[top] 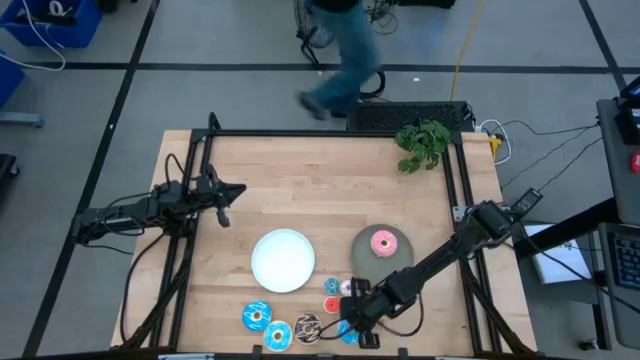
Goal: Pick & Place donuts
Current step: Put the large blue right donut on the gray plate
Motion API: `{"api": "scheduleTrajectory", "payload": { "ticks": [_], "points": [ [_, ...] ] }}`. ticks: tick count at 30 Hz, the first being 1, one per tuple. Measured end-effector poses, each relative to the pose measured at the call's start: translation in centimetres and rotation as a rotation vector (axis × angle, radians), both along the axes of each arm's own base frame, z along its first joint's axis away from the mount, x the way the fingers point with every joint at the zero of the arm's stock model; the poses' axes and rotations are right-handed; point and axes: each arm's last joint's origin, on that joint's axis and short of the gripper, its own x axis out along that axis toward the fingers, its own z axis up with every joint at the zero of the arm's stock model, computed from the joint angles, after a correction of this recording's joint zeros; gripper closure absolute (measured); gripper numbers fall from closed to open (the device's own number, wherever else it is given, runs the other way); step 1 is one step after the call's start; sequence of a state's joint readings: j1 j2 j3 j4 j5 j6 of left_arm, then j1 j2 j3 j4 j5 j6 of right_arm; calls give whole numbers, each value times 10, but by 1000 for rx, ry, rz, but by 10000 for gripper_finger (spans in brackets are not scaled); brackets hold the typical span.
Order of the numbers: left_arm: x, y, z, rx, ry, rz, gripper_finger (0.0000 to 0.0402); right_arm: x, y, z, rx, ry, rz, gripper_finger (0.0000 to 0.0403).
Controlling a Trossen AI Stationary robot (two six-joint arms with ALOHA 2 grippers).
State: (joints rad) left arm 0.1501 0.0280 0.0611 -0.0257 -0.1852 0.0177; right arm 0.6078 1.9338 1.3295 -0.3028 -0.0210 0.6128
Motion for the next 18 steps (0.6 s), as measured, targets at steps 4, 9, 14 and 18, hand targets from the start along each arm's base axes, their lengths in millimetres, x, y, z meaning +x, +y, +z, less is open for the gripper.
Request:
{"api": "scheduleTrajectory", "payload": {
  "ticks": [4, 9, 14, 18],
  "points": [
    [0, 0, 0, 0, 1, 0, 376, -11, -19, 40, -58, -46, -48, 394],
    [0, 0, 0, 0, 1, 0, 376, -31, -49, 85, -170, -101, -137, 393],
    [0, 0, 0, -4, 0, 0, 376, -53, -79, 109, -382, -123, -265, 394],
    [0, 0, 0, -5, 1, 0, 376, -56, -98, 115, -425, -87, -294, 394]
  ]
}}
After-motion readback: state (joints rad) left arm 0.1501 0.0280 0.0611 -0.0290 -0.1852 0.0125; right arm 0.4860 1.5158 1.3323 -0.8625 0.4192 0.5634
